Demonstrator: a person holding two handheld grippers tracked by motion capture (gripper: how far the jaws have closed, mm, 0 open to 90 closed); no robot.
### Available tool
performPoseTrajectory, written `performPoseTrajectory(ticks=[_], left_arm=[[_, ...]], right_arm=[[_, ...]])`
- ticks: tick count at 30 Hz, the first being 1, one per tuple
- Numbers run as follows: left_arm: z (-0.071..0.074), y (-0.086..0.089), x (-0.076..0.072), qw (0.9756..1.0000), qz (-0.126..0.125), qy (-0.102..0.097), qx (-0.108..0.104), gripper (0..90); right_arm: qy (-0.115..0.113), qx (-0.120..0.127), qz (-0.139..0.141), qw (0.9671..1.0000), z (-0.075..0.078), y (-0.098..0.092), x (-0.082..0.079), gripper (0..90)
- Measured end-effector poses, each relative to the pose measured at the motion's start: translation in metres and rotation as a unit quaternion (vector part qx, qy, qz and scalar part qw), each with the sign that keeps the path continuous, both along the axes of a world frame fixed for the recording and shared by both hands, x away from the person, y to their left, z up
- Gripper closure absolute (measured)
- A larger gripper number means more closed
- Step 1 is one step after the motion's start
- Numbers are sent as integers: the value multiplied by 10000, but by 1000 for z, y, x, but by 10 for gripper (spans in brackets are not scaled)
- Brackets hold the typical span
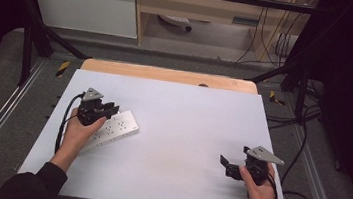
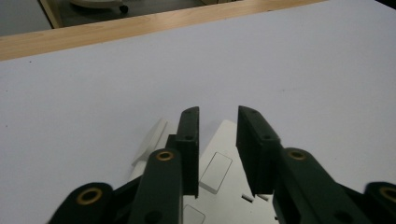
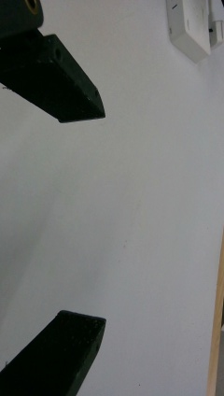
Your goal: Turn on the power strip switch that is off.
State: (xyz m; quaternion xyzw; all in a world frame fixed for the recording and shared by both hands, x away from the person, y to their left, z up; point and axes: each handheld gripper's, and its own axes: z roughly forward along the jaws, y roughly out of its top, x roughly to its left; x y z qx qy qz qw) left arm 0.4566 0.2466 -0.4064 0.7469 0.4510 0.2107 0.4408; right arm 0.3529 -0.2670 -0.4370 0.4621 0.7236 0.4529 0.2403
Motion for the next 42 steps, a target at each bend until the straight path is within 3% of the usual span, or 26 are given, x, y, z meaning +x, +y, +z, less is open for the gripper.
performPoseTrajectory(ticks=[4,13,39,42], left_arm=[[-1,3,0,9999,4,25,-99,788],[-2,3,3,9999,-36,31,-112,900],[-17,0,9,9983,-232,472,237,900],[-19,-1,9,9977,-238,525,352,900]], right_arm=[[8,-14,7,10000,0,0,0,27],[-29,-18,58,10000,1,0,-1,26],[-27,-23,27,10000,1,-1,-1,27],[-9,3,13,10000,1,-1,0,27]])
